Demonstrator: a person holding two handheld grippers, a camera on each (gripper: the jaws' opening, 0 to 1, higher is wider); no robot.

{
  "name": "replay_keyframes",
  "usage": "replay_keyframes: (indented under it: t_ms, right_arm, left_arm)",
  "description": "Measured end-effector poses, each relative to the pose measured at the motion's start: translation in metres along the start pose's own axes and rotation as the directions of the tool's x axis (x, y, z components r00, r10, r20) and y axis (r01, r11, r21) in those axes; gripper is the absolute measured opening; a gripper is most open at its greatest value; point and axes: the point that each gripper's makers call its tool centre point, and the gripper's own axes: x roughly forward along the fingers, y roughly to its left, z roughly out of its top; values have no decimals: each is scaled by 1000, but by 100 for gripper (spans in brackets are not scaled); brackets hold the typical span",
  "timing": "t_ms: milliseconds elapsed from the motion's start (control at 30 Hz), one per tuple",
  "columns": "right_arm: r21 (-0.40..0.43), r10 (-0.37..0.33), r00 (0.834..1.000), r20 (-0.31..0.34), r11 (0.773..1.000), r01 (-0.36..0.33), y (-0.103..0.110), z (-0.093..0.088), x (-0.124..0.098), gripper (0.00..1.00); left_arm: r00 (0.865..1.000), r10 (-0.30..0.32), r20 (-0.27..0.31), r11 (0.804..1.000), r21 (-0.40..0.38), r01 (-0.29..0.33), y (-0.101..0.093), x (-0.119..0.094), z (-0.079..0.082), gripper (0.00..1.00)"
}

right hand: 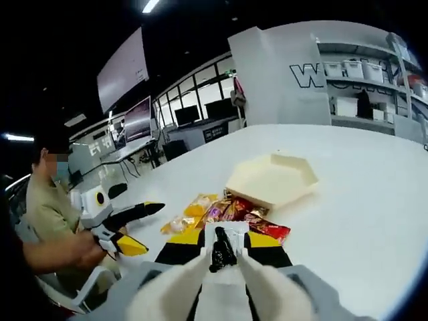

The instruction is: Place the target food into the container with the food tongs after gripping and lifting it, then release it inside without dropping or visibly crushing the food.

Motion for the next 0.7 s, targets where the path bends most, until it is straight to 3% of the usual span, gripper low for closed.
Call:
replay_keyframes:
  t_ms: [433, 700]
  right_arm:
    - [-70, -39, 998, 42, 997, 42, -23, 54, 16, 17]
    - [-87, -63, 998, 14, 994, 64, -37, 63, 32, 17]
  left_arm:
    - [1000, 1, -19, 1000, 26, 0, 0, 0, -3, 91]
    - [999, 1, -34, 998, 64, 1, -2, 1, -6, 91]
